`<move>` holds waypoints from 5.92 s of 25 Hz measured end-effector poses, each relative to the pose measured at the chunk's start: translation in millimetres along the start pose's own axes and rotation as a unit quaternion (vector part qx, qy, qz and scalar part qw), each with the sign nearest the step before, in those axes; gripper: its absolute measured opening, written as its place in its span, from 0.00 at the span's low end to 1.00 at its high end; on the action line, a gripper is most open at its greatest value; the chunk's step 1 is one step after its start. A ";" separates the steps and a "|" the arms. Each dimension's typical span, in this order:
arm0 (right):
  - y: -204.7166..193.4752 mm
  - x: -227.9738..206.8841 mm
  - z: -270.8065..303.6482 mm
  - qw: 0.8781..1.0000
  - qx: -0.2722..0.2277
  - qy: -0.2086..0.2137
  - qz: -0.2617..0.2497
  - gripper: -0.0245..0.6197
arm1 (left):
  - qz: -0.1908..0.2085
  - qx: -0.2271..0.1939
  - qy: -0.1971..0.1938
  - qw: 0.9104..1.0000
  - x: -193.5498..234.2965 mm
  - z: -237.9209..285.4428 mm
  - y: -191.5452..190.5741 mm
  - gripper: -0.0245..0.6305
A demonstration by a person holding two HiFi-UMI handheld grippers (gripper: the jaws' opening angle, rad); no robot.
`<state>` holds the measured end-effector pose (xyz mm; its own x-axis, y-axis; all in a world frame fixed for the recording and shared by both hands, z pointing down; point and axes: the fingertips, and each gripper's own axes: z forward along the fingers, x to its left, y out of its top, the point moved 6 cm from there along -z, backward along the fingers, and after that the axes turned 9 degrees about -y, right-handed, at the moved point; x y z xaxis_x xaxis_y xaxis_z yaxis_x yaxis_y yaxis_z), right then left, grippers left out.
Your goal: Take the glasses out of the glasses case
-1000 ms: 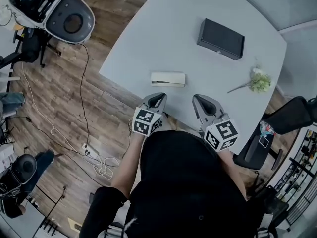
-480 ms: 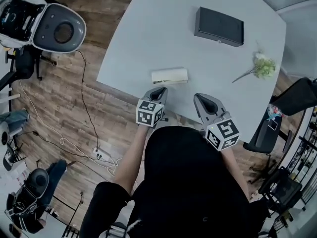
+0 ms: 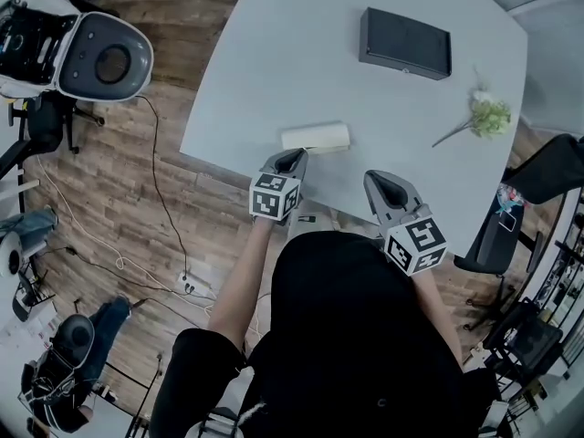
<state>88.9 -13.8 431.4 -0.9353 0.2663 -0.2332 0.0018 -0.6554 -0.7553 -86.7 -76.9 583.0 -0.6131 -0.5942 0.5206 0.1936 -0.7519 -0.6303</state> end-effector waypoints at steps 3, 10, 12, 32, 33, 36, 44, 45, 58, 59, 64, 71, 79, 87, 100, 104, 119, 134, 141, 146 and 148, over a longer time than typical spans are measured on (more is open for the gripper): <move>-0.1 1.0 2.8 1.000 0.002 0.002 -0.001 0.06 | 0.005 -0.001 0.002 1.000 3.1 1.1 4.6 0.09; -0.5 2.8 10.4 1.000 0.010 0.011 -0.007 0.06 | 0.016 -0.014 0.008 1.000 9.7 0.2 21.3 0.09; -0.8 3.1 13.8 1.000 0.014 0.013 -0.014 0.06 | 0.017 -0.019 0.011 1.000 13.1 -0.7 26.9 0.09; -19.9 20.2 120.4 0.977 0.100 0.027 -0.185 0.11 | 0.006 -0.036 0.017 0.999 48.2 -8.9 51.7 0.09; -21.9 21.1 127.4 0.974 0.105 0.027 -0.199 0.12 | 0.005 -0.037 0.016 0.999 49.6 -8.9 52.3 0.09; -26.5 21.4 146.3 0.963 0.115 0.028 -0.243 0.14 | 0.001 -0.039 0.014 0.999 54.3 -8.5 55.5 0.09; -36.6 21.6 186.0 0.919 0.141 0.042 -0.366 0.20 | -0.014 -0.050 0.005 0.999 66.5 -7.8 64.0 0.09; -37.2 22.5 189.3 0.914 0.144 0.046 -0.376 0.20 | -0.013 -0.050 0.004 0.999 67.3 -8.4 65.2 0.09; -48.0 31.8 209.3 0.879 0.193 0.107 -0.423 0.20 | -0.023 -0.064 0.006 0.998 73.4 -11.3 73.3 0.09; -49.3 32.0 209.9 0.878 0.199 0.114 -0.420 0.20 | -0.023 -0.064 0.007 0.998 73.7 -11.5 73.3 0.09; -51.9 31.2 213.9 0.877 0.222 0.138 -0.403 0.15 | -0.029 -0.065 0.009 0.997 76.9 -10.4 73.6 0.09; -51.5 28.3 215.4 0.870 0.229 0.146 -0.412 0.12 | -0.028 -0.068 0.008 0.997 74.3 -9.6 74.1 0.09; -47.8 30.4 213.7 0.852 0.218 0.148 -0.453 0.08 | -0.035 -0.082 0.012 0.996 73.3 -25.2 72.4 0.09; -43.2 33.7 205.7 0.850 0.175 0.131 -0.479 0.07 | -0.042 -0.095 0.022 0.994 73.1 -40.2 62.7 0.09; -27.7 44.8 172.7 0.850 0.075 0.090 -0.514 0.07 | -0.043 -0.118 0.052 0.991 46.5 -69.5 45.3 0.09; -25.0 44.3 155.1 0.851 0.047 0.081 -0.516 0.07 | -0.045 -0.130 0.063 0.989 27.6 -76.8 37.6 0.09; 7.9 37.7 35.4 0.861 -0.110 0.064 -0.492 0.07 | -0.029 -0.194 0.084 0.977 -105.3 -94.8 24.7 0.09; 36.7 26.9 -96.9 0.881 -0.227 0.069 -0.409 0.07 | 0.049 -0.263 0.111 0.957 -225.1 -125.8 31.1 0.09; 54.9 21.9 -137.6 0.878 -0.292 0.068 -0.372 0.07 | 0.054 -0.290 0.117 0.948 -249.1 -138.1 33.7 0.09; 50.1 12.3 -141.2 0.898 -0.283 0.071 -0.329 0.06 | 0.061 -0.290 0.120 0.947 -259.0 -139.5 35.2 0.09; 50.3 11.8 -143.3 0.903 -0.285 0.074 -0.314 0.06 | 0.063 -0.288 0.120 0.948 -260.6 -141.1 35.1 0.09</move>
<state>128.7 57.6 302.9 -0.7578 0.5782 0.3023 -0.2909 0.1154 -0.9498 -28.3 91.9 344.0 -0.7830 -0.5348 0.3176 -0.1312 -0.3571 -0.9248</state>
